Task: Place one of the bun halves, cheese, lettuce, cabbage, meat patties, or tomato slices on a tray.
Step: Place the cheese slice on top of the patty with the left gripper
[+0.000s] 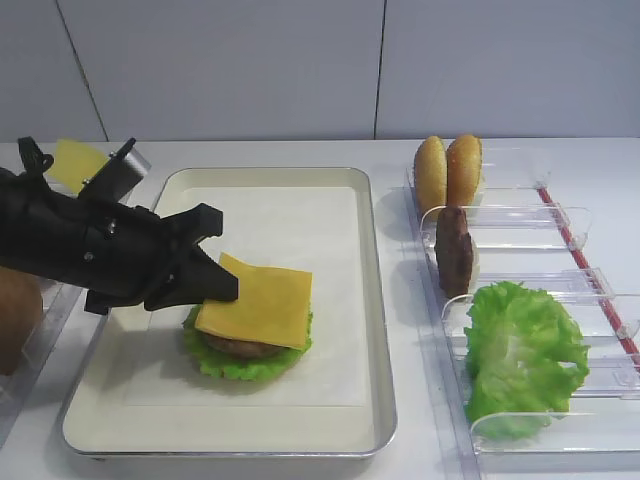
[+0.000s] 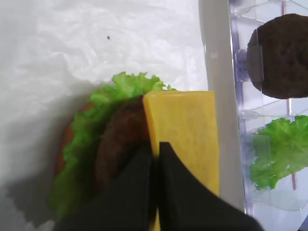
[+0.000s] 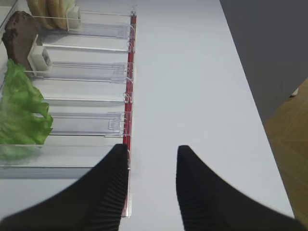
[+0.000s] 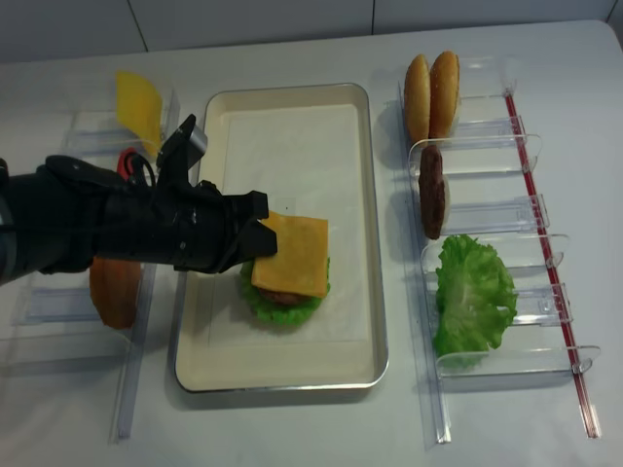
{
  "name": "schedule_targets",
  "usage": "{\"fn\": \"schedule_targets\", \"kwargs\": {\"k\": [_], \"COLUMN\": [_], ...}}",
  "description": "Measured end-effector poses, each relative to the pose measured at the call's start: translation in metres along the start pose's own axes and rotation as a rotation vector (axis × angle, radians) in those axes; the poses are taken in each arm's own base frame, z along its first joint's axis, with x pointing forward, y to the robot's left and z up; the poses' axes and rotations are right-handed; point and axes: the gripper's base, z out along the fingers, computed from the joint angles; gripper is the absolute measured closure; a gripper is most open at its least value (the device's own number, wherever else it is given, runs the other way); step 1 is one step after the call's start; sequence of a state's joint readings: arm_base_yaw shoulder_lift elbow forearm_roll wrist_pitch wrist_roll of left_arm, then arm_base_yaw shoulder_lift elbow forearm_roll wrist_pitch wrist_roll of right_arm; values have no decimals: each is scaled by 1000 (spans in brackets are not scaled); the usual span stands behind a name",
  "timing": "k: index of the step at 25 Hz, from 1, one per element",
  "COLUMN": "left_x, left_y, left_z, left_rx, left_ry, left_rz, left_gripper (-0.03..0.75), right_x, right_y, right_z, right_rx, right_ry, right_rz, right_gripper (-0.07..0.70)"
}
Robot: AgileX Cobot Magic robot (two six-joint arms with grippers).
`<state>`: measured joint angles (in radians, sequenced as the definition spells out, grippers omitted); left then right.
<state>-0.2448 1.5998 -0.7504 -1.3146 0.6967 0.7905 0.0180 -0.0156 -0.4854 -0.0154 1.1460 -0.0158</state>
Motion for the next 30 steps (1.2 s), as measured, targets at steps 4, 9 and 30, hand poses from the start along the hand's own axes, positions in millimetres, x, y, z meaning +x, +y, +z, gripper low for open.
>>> {"fn": "schedule_targets", "kwargs": {"k": [4,9,30], "left_x": [0,0,0], "left_y": [0,0,-1], "left_z": [0,0,0], "left_rx": [0,0,7], "left_ry": [0,0,9], "left_rz": [0,0,-3], "left_gripper": [728,684,577], "right_x": [0,0,0], "right_y": [0,0,0], "right_z": [0,0,0], "right_rx": [0,0,0], "right_ry": [0,0,0], "right_rz": [0,0,-2], "right_gripper": [363,363,363]}}
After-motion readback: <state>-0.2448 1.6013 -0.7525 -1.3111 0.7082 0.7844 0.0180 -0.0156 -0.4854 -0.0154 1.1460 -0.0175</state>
